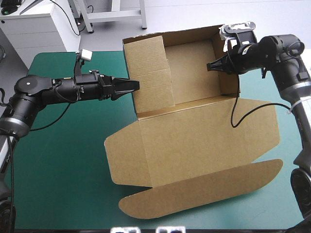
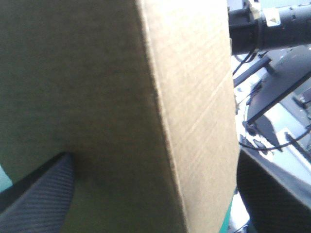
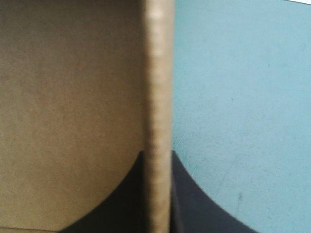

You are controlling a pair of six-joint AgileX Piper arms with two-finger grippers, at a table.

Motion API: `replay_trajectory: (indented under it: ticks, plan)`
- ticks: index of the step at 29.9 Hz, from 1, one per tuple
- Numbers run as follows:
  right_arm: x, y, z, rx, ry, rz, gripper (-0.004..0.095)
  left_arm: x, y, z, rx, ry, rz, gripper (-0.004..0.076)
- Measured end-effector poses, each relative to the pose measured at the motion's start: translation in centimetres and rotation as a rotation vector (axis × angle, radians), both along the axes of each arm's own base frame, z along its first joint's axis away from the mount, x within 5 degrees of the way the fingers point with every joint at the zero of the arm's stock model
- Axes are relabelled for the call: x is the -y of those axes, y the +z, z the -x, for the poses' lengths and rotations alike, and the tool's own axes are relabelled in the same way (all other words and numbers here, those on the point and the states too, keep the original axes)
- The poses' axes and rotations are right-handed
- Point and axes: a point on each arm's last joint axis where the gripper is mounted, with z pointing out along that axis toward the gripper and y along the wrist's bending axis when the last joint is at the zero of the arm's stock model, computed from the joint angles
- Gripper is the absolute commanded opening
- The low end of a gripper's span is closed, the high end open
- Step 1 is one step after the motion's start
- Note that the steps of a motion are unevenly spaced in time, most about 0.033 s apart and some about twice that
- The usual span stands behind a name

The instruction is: Fold the box

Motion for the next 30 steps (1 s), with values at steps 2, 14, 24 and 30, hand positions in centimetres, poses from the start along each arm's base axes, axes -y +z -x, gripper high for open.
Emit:
replay_trajectory:
  ticks: [2,14,24,30]
  plan:
    - [-0.2,0.0,0.0,0.006,-0.009,0.004,-0.0016,0.7,0.9,0.0,0.008,0.026,-0.070,0.0629]
    - [-0.6,0.1,-0.2,0.026,-0.037,0.000,-0.0016,5.7,3.9,-0.7,-0.044,0.238,-0.465,0.0553]
    - [-1.1,-0.3,-0.3,0.003,-0.032,-0.034,-0.0016,7.7,2.8,-3.8,-0.118,0.461,-0.685,0.0544]
    - [-1.1,-0.3,-0.3,-0.005,-0.032,-0.042,-0.0016,7.5,3.2,-4.1,-0.110,0.523,-0.689,0.0378]
